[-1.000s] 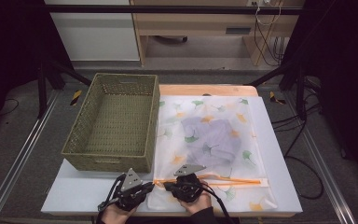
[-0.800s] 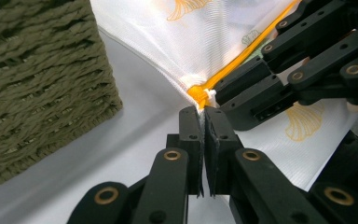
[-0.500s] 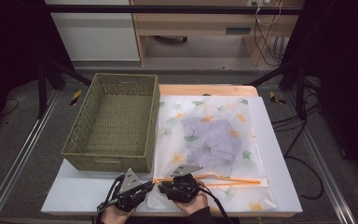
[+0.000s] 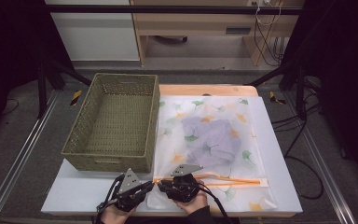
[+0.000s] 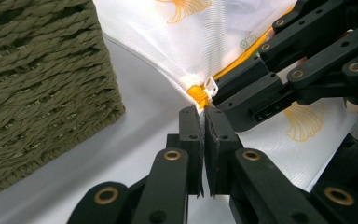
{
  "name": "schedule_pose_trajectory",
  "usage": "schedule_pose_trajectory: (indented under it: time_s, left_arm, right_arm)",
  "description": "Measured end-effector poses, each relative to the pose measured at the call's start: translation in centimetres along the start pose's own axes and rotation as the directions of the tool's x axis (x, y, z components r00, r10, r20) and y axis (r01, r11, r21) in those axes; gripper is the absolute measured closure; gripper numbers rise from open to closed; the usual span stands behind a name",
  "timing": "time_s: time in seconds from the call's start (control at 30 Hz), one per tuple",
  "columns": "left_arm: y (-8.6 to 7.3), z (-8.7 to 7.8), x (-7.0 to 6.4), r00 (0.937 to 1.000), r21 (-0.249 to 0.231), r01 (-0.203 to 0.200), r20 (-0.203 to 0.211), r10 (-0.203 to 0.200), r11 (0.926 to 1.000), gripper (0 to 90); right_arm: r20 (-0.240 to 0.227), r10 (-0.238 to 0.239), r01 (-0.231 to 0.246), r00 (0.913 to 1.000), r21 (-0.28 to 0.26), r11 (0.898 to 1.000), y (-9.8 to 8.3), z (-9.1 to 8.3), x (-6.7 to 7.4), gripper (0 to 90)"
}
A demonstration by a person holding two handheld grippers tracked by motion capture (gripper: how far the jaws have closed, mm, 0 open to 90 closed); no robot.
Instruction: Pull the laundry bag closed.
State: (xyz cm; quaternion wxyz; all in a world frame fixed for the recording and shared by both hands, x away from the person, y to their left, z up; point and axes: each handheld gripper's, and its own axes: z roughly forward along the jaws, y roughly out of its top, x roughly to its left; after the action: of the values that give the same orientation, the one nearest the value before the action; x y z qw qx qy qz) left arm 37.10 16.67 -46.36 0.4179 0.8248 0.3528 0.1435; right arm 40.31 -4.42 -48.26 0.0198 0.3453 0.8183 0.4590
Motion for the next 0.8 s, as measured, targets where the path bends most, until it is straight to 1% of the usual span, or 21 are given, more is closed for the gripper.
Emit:
schedule_pose_trajectory:
  time_s: [0.27,0.33,0.4,0.43,0.53,0.63,0.67,0.73,0.8]
  left_arm:
    - [0.01,-0.03,0.01,1.0000,0.000,0.000,0.000,0.000,1.0000,85.3]
    - [0.02,-0.05,0.03,1.0000,0.002,-0.001,0.000,0.001,1.0000,85.4]
    - [0.03,-0.02,0.09,1.0000,0.009,0.001,-0.001,-0.001,1.0000,85.4]
    - [0.01,0.03,0.10,1.0000,0.016,0.001,-0.001,-0.001,0.9999,85.4]
    - [-0.07,0.26,0.04,1.0000,0.031,-0.007,0.001,0.007,0.9995,85.4]
    - [-0.03,0.17,0.05,1.0000,0.022,-0.006,0.001,0.006,0.9997,85.3]
    - [-0.02,0.15,0.07,1.0000,0.021,-0.005,0.001,0.005,0.9998,85.3]
    - [-0.04,0.17,0.05,1.0000,0.022,-0.006,0.001,0.006,0.9997,85.3]
    - [-0.05,0.19,0.04,1.0000,0.022,-0.006,0.001,0.006,0.9997,85.3]
  right_arm:
    - [0.047,-0.008,0.009,0.9989,-0.020,1.000,0.16,-0.32,-0.28,68.3]
    - [0.049,-0.012,0.013,0.9987,-0.015,1.000,0.24,-0.35,-0.25,68.1]
    - [0.041,-0.028,0.028,0.9988,-0.015,0.999,0.30,-0.31,-0.30,68.3]
    - [0.038,-0.036,0.036,0.9987,-0.014,0.999,0.31,-0.32,-0.32,69.0]
    - [0.019,-0.034,0.034,0.9992,-0.018,0.999,0.35,-0.37,-0.27,75.5]
    - [0.016,-0.043,0.043,0.9990,-0.005,0.999,0.36,-0.28,-0.17,82.8]
    - [0.016,-0.039,0.039,0.9991,-0.001,0.999,0.36,-0.25,-0.15,85.8]
    - [0.008,-0.042,0.042,0.9991,0.003,0.999,0.34,-0.19,-0.11,88.1]
    - [0.007,-0.040,0.040,0.9992,0.001,0.999,0.36,-0.19,-0.04,87.3]
